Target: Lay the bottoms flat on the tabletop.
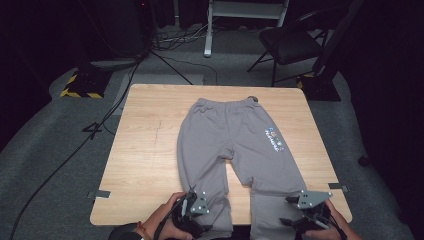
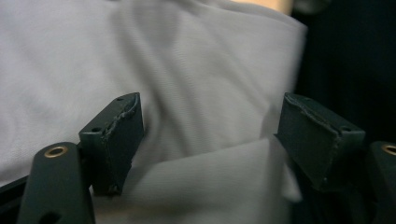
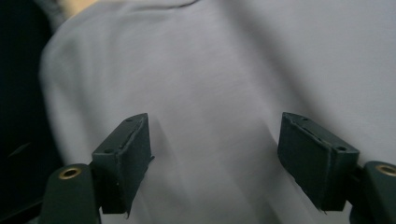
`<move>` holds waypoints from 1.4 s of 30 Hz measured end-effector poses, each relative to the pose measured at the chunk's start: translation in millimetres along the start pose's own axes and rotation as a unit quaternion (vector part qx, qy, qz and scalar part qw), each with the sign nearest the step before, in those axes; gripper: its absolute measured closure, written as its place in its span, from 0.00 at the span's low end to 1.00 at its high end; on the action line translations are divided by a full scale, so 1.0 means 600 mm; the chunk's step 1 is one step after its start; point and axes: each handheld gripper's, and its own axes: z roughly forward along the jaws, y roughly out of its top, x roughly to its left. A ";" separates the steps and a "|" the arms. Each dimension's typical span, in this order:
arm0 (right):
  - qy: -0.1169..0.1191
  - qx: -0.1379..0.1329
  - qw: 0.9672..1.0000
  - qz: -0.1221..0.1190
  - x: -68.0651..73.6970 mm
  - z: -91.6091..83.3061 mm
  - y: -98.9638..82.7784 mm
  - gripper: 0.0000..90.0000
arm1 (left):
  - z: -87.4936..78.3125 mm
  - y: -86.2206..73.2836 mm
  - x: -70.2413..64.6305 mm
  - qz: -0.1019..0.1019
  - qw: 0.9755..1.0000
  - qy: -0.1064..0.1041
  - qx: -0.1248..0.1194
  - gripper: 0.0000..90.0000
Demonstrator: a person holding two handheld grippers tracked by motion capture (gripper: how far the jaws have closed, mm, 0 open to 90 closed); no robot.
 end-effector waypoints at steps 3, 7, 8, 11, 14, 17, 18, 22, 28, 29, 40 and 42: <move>0.011 0.003 1.000 -0.018 0.020 -0.016 -0.006 0.35 | -0.013 0.005 -0.013 0.001 1.000 -0.019 -0.010 0.31; -0.027 -0.045 0.999 0.005 0.003 -0.030 0.014 0.37 | -0.030 0.023 0.024 -0.040 0.997 0.037 -0.063 0.26; -0.041 -0.044 0.998 0.007 -0.004 -0.024 0.024 0.39 | -0.031 0.027 0.046 -0.044 0.995 0.050 -0.075 0.25; -0.071 -0.063 0.995 0.013 -0.032 0.000 0.057 0.45 | -0.030 0.038 0.108 -0.072 0.991 0.075 -0.088 0.26; -0.078 -0.058 0.995 0.001 -0.065 0.024 0.100 0.46 | -0.018 0.047 0.179 -0.097 0.986 0.096 -0.092 0.29; -0.074 -0.041 0.996 0.010 -0.112 0.057 0.134 0.44 | 0.009 0.051 0.234 -0.128 0.985 0.092 -0.076 0.29; -0.071 -0.025 0.997 0.010 -0.126 0.070 0.139 0.42 | 0.017 0.051 0.245 -0.130 0.985 0.092 -0.074 0.29; -0.031 -0.013 0.999 0.015 -0.148 0.100 0.136 0.38 | 0.030 0.049 0.262 -0.135 0.984 0.094 -0.061 0.27; 0.016 -0.001 0.999 -0.045 -0.074 0.098 0.130 0.35 | 0.037 0.043 0.260 -0.130 0.984 0.106 -0.059 0.22; 0.023 0.001 0.998 -0.053 -0.059 0.097 0.129 0.34 | 0.038 0.044 0.257 -0.129 0.984 0.108 -0.059 0.21; 0.009 -0.036 0.998 -0.045 -0.005 0.039 0.091 0.32 | 0.011 0.022 0.237 -0.137 0.983 0.095 -0.072 0.21; -0.008 -0.033 0.999 -0.025 -0.013 0.029 0.066 0.31 | 0.011 0.012 0.224 -0.130 0.985 0.092 -0.061 0.21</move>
